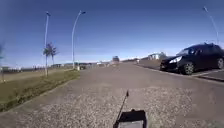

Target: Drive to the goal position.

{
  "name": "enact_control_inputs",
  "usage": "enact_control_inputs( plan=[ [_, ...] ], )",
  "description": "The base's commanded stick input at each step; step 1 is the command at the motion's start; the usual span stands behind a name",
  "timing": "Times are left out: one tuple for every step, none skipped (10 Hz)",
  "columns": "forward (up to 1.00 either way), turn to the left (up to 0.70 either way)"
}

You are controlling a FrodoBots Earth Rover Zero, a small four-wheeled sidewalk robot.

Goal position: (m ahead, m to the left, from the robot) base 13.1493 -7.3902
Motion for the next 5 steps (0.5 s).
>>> enact_control_inputs(
  plan=[
    [0.7,0.0],
    [0.7,0.03],
    [0.7,0.19],
    [0.7,0.3],
    [0.7,0.16]
  ],
)
